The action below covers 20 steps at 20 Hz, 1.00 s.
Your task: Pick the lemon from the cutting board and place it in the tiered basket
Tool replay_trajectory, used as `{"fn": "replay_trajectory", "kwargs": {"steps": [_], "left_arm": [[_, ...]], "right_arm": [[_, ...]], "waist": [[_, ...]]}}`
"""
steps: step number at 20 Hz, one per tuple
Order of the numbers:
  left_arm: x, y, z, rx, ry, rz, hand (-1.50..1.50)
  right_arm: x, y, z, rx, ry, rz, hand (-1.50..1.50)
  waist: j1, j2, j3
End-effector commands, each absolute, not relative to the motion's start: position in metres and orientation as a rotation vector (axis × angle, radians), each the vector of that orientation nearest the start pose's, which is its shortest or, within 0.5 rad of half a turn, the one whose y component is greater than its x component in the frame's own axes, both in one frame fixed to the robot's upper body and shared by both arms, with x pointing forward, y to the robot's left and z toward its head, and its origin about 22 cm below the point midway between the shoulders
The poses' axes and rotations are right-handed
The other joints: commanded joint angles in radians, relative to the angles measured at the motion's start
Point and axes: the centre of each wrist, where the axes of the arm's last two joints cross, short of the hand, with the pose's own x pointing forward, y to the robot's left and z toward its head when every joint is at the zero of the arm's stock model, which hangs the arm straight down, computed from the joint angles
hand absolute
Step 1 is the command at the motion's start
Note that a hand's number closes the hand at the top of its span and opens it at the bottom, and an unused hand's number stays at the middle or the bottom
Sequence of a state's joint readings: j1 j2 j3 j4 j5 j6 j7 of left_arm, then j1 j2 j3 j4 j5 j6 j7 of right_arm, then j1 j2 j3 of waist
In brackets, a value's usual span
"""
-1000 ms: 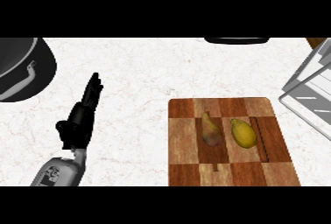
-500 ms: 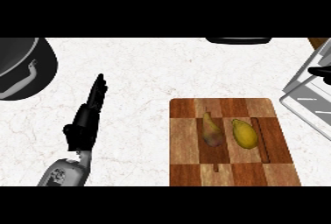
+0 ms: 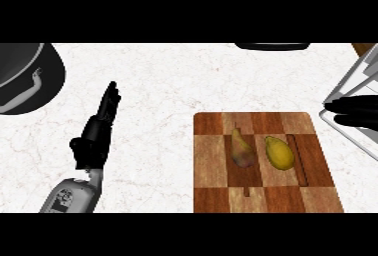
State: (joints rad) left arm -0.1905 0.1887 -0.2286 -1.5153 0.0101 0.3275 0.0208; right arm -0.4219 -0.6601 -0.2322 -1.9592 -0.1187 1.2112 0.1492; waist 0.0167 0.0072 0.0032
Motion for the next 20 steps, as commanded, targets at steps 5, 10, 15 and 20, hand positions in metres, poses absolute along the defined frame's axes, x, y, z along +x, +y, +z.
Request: {"fn": "replay_trajectory", "kwargs": {"steps": [5,10,15,20], "left_arm": [[0.279,0.197,0.038,0.175,-1.657,-0.108,0.00],[0.281,0.188,0.041,0.185,-1.693,-0.113,0.00],[0.274,0.192,0.033,0.162,-1.670,-0.123,0.00],[0.280,0.194,0.041,0.162,-1.659,-0.120,0.00]], "right_arm": [[0.240,-0.310,0.267,-0.009,-1.411,1.868,-1.50],[0.246,-0.293,0.261,-0.115,-1.438,1.908,-1.50],[0.258,-0.302,0.246,-0.155,-1.413,1.931,-1.50],[0.257,-0.292,0.235,-0.169,-1.479,2.058,-1.50]], "waist": [[-0.006,-0.001,0.002],[0.002,0.001,0.001],[0.009,0.003,0.002],[0.003,-0.001,0.000]]}}
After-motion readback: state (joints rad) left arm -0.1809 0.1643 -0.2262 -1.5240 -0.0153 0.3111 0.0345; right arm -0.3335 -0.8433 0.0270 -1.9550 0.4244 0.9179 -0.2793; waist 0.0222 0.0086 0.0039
